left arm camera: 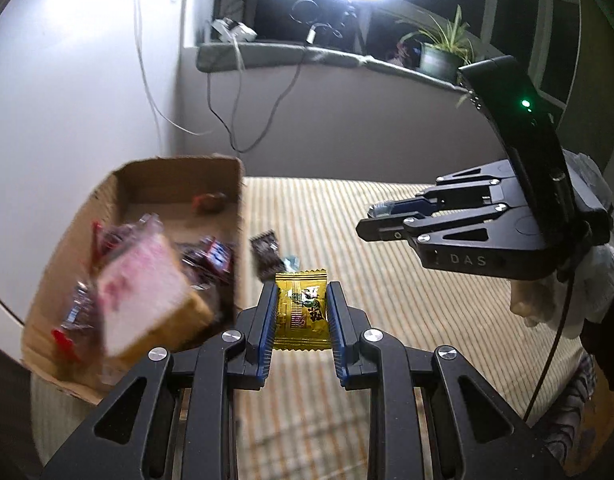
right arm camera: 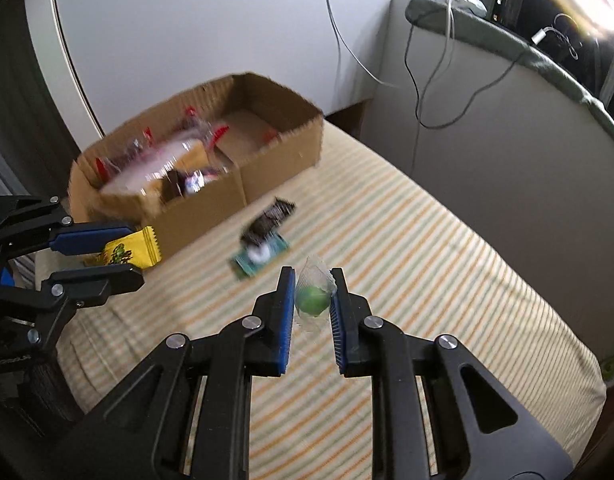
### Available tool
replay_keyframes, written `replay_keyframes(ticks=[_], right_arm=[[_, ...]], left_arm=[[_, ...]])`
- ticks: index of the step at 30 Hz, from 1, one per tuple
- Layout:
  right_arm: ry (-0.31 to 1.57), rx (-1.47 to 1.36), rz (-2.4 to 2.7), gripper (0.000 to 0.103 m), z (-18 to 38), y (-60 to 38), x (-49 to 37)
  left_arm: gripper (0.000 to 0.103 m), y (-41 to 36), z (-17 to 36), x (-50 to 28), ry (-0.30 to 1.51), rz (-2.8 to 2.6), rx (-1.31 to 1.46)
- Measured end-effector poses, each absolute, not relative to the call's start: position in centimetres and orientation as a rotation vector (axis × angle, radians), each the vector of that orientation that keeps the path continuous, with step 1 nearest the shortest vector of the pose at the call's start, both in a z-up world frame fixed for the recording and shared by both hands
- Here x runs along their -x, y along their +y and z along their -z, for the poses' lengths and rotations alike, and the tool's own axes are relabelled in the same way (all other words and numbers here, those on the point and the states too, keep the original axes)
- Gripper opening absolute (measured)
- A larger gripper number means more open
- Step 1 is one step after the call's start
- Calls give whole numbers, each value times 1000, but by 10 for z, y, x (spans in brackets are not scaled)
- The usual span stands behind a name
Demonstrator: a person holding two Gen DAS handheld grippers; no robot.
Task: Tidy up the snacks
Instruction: 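Grasp the green ball bag with the right gripper while the left gripper grasps the yellow candy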
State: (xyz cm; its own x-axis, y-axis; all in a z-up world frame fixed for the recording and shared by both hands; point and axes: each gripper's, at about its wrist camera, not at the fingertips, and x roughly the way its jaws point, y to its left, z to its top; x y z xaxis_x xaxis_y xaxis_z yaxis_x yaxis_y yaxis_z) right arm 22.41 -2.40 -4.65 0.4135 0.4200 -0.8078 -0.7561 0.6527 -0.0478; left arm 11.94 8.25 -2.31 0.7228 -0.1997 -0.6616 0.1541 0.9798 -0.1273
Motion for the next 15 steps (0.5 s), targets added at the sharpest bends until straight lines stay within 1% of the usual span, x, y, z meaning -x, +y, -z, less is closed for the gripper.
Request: replay_keyframes(ticks=[8, 15], right_arm=[[826, 459, -806, 17, 30, 22, -222], [818, 471, -842, 17, 32, 60, -221]], left_arm=[[23, 114, 10, -117, 696, 137, 81], [23, 139, 8, -115, 671, 101, 103]])
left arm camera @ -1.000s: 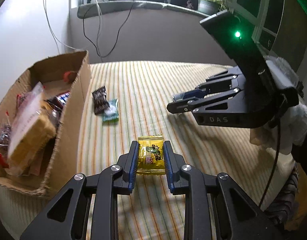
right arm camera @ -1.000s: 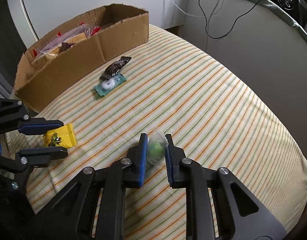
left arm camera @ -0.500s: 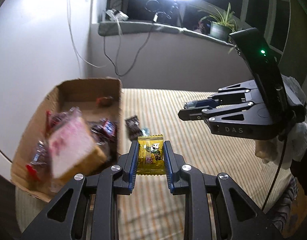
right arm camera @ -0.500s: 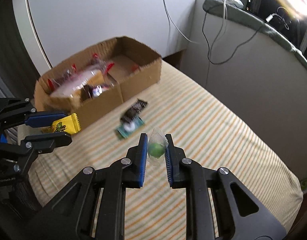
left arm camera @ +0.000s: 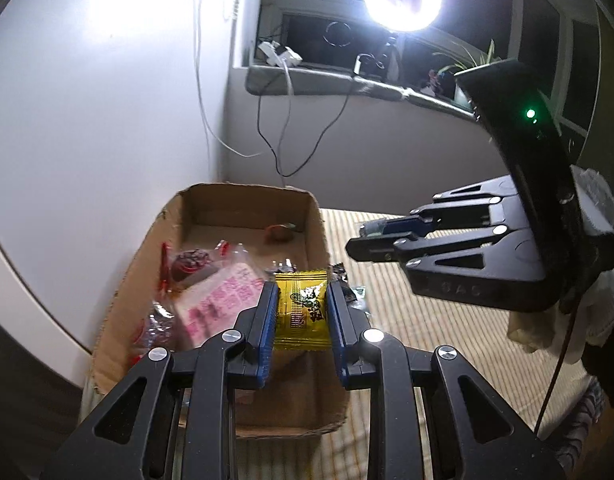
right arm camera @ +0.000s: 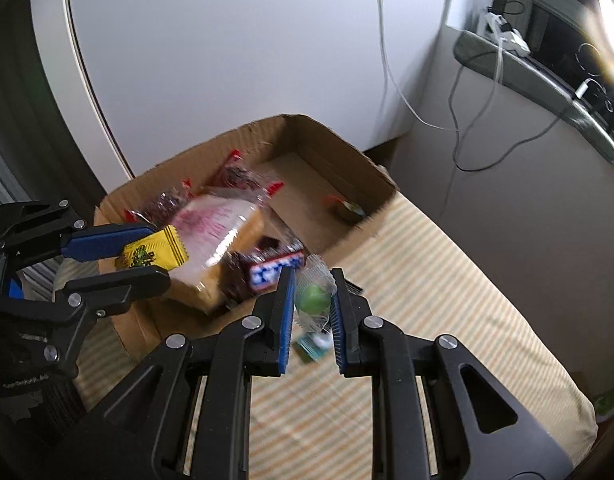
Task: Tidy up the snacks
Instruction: 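Grasp the green ball bag with the right gripper while the left gripper grasps the yellow candy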
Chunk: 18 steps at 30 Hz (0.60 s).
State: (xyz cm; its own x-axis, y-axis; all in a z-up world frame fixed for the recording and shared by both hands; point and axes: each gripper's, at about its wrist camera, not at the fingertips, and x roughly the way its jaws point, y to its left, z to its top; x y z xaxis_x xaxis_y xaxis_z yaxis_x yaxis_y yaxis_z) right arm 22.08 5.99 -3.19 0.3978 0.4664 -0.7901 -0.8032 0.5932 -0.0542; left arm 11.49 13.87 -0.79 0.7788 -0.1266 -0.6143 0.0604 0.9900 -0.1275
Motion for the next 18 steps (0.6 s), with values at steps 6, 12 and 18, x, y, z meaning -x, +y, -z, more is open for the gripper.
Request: replay_keyframes(ticks=[6, 12, 18], right_arm=[[834, 468, -857, 17, 37, 84, -224], [847, 454, -866, 17, 39, 101, -229], [863, 445, -881, 17, 43, 114, -234]], left_arm=[[23, 151, 9, -119, 666, 91, 108], [23, 161, 11, -122, 664, 79, 118], [23, 167, 13, -125, 666, 69, 121]])
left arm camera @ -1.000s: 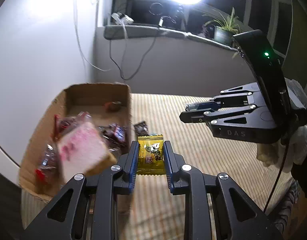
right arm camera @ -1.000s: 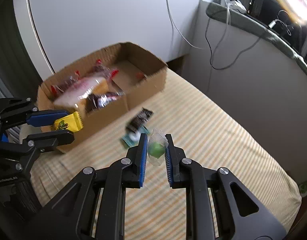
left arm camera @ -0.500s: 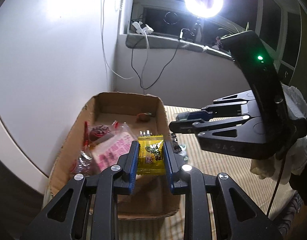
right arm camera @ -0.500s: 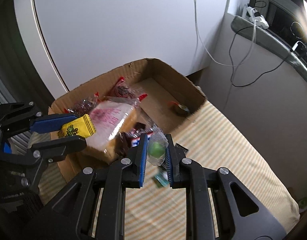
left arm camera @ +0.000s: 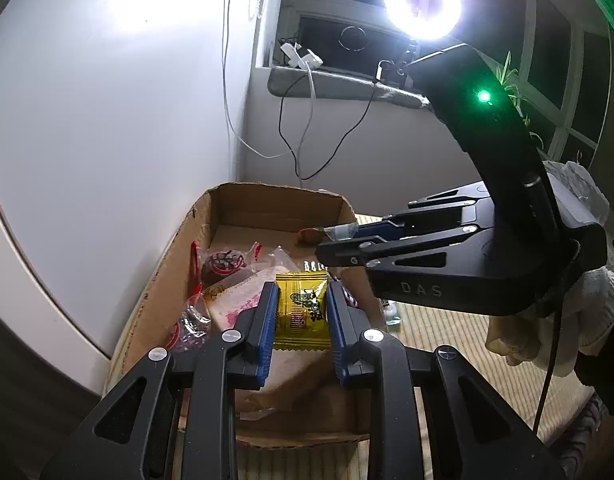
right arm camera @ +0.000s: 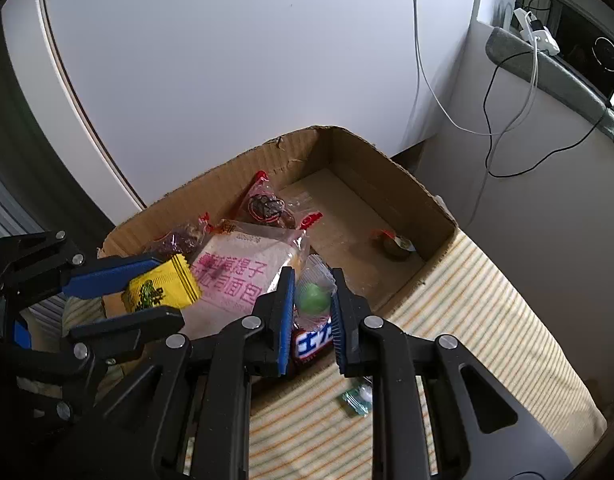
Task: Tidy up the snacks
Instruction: 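Grasp the green ball bag with the right gripper while the left gripper grasps the yellow candy, then carry both candies into the cardboard box and open both grippers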
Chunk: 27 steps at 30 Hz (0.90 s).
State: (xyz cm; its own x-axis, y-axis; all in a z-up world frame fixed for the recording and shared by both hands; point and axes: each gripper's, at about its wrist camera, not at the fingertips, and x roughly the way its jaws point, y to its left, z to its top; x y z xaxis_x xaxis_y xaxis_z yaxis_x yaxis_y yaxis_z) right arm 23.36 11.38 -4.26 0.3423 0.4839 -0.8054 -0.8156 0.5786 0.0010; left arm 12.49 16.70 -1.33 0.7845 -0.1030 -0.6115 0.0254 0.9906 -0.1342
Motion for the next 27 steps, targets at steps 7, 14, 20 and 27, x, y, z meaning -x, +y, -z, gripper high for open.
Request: replay_keyframes(ticks=[7, 14, 20, 27], right_arm=[[859, 432, -887, 17, 43, 122, -236], [849, 409, -868, 57, 42, 119, -241], [856, 363, -842, 68, 39, 105, -250], [877, 332, -806, 69, 42, 78, -262]], left_arm=[[23, 175, 17, -126, 669, 47, 129], [42, 180, 19, -126, 671, 20, 133], [49, 179, 16, -124, 663, 11, 135], [49, 176, 14, -122, 655, 15, 138]])
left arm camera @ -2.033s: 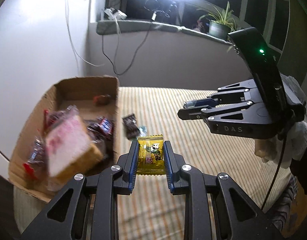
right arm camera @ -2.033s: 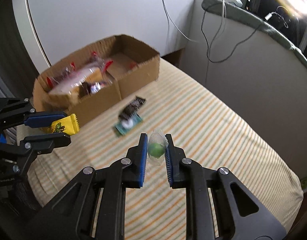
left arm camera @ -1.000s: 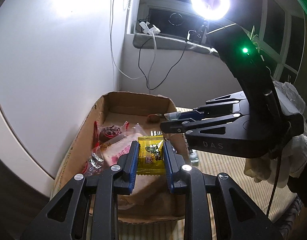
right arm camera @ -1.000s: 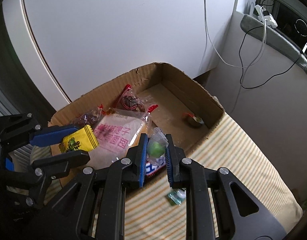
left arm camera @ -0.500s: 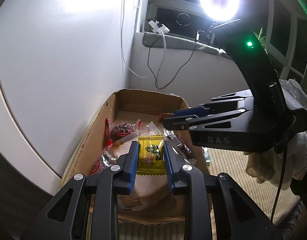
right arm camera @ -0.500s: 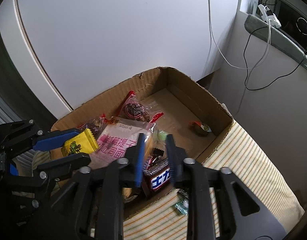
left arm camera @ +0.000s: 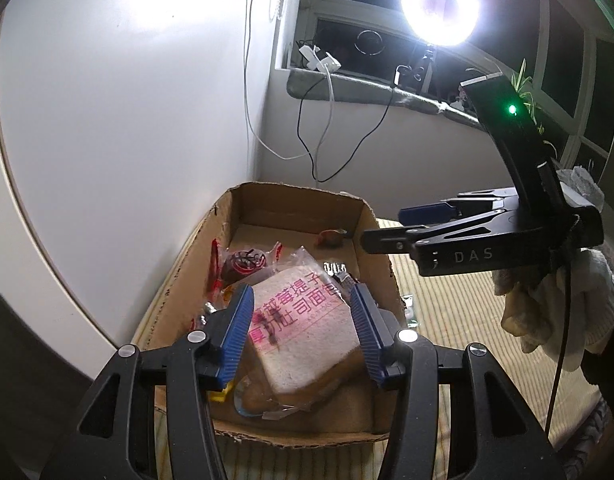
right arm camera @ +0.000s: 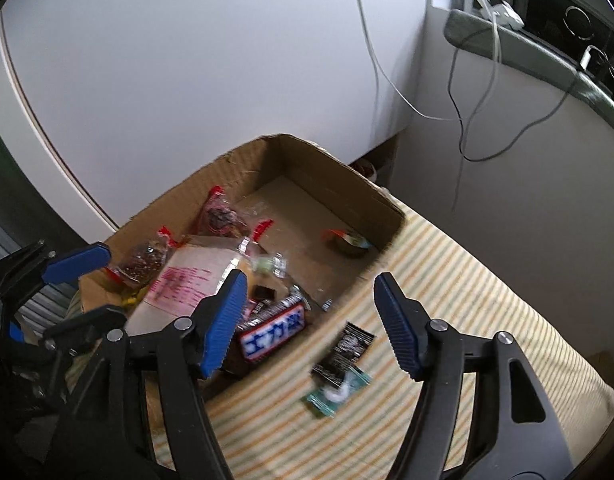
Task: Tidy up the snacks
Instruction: 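Carry both candies into the cardboard box and open both grippers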
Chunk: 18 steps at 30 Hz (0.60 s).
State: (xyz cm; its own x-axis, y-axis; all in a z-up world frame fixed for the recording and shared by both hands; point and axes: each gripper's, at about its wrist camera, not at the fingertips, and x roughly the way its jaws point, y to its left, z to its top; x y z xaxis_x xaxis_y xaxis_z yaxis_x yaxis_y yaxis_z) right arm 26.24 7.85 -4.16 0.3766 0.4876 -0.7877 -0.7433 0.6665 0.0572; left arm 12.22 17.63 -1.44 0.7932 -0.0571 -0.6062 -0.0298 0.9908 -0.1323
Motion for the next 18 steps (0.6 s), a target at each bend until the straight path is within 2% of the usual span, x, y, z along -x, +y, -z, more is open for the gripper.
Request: replay_keyframes(ticks=[8, 11, 14, 16, 18], right_arm=[[956, 255, -784, 68, 57, 48, -281], [998, 237, -787, 59, 68, 43, -287], [1012, 209, -805, 57, 71, 41, -289], [1002, 194, -807, 49, 69, 38, -289], [991, 187, -816, 49, 66, 33, -288]], left_arm=[[49, 177, 10, -113, 646, 17, 156], [49, 177, 10, -111, 648, 14, 158], [49, 176, 10, -108, 650, 14, 169], [49, 176, 10, -107, 649, 13, 171], [49, 176, 9, -106, 648, 12, 169]])
